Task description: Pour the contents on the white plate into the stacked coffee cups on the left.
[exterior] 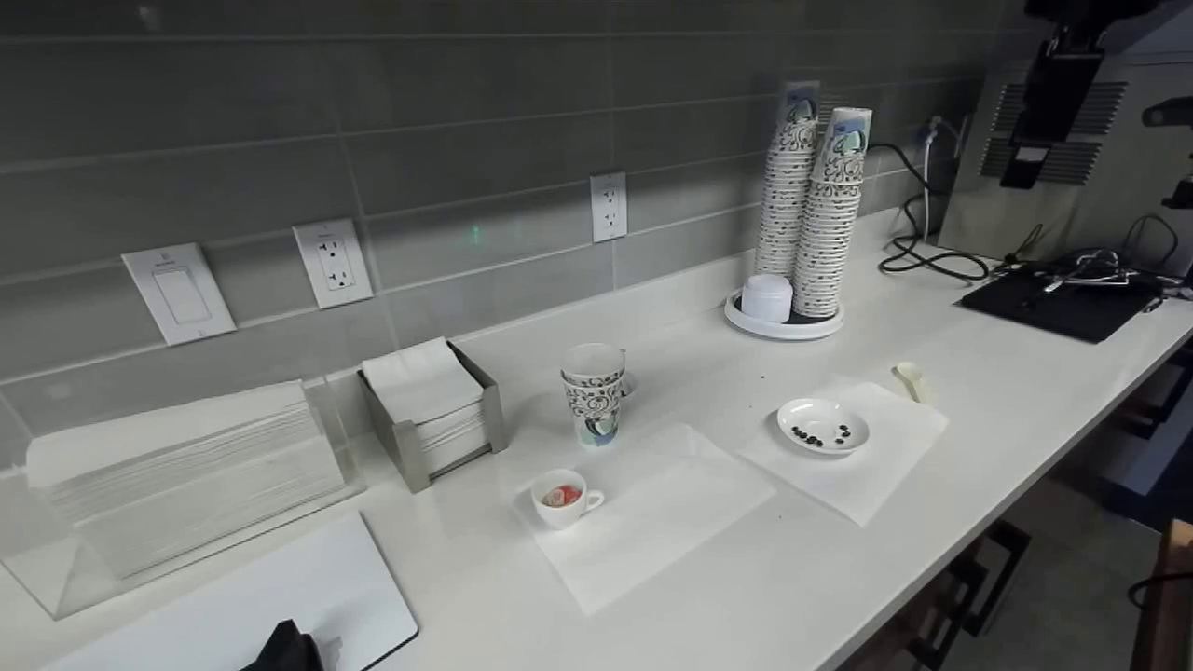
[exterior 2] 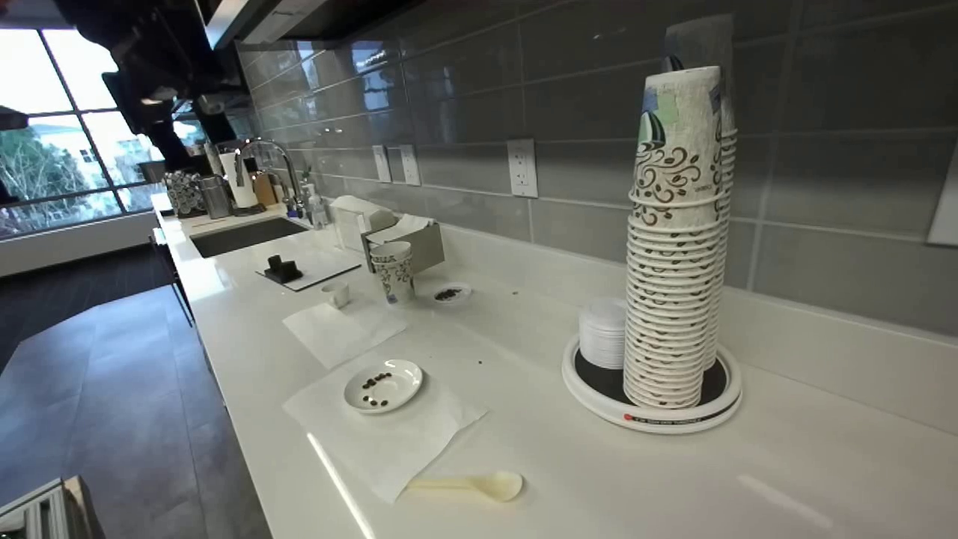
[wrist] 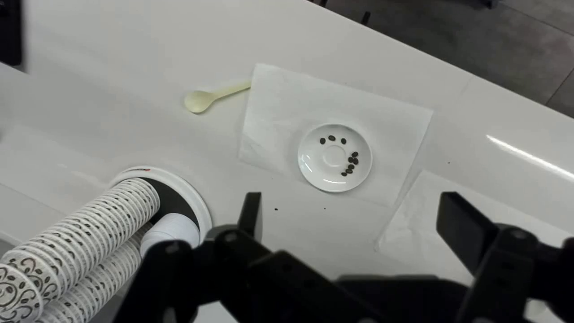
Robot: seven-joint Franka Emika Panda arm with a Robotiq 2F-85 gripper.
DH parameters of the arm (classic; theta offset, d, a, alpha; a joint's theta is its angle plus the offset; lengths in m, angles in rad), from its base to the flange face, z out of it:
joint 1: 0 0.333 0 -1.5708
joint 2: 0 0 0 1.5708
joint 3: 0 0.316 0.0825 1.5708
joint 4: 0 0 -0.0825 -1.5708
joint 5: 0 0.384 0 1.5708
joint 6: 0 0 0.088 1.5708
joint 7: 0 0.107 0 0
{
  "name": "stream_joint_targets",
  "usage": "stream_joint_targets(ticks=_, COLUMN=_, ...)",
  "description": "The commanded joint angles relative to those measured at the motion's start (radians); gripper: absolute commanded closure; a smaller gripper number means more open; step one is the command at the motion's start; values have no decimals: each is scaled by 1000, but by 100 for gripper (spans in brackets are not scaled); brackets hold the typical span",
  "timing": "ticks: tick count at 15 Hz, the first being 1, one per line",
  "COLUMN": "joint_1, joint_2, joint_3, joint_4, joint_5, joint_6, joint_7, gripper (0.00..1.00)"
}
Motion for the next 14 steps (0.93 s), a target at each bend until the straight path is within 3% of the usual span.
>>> stream_joint_targets(ticks=1, joint_1=24, joint_2=2, joint_3=-16, joint_4=2, joint_5=-14, joint_6=-5, joint_7=14, gripper=0)
stream_joint_targets(ticks=3, joint_1=24, joint_2=2, joint_3=-16, joint_4=2, joint_5=-14, joint_6=-5, joint_7=14, gripper=0)
stream_joint_targets(ticks=11, joint_1=31, joint_2=253, joint_3=-257, joint_4=29, joint_5=120, joint_6=44, joint_7=-154, gripper=0)
stream_joint_targets(ticks=14, joint_1=17, joint_2=355, joint_3=-318, joint_4=16, joint_5=182, joint_6=114, joint_7=-224, gripper=0)
